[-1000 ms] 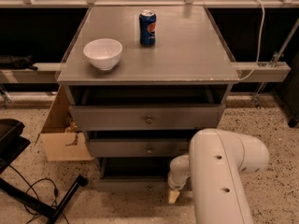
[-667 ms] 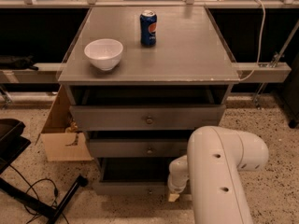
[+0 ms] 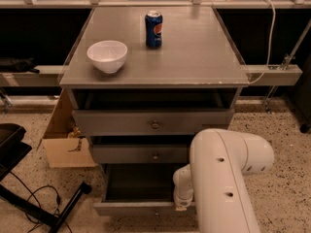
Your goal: Open bottom drawer
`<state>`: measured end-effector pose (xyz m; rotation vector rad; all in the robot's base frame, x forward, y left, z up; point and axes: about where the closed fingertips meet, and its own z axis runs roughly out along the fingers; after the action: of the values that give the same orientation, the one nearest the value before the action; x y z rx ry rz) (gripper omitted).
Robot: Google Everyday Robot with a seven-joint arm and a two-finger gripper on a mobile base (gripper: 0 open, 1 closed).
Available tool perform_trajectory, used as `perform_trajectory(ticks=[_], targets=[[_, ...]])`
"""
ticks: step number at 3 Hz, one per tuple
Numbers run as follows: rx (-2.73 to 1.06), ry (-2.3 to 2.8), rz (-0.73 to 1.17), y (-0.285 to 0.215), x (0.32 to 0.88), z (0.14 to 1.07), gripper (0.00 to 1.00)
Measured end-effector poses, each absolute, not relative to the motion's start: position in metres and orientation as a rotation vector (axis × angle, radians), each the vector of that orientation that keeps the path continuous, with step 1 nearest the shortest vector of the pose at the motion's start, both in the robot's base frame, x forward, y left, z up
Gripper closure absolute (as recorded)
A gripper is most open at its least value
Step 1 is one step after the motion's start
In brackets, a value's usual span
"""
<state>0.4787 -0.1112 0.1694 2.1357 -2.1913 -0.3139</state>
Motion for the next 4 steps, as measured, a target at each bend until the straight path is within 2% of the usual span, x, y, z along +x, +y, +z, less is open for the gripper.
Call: perform_trajectory(ticks=[4], targets=[[2.088,-2.155,-0.404,-0.1116,0.4626,0.1689,1.00]])
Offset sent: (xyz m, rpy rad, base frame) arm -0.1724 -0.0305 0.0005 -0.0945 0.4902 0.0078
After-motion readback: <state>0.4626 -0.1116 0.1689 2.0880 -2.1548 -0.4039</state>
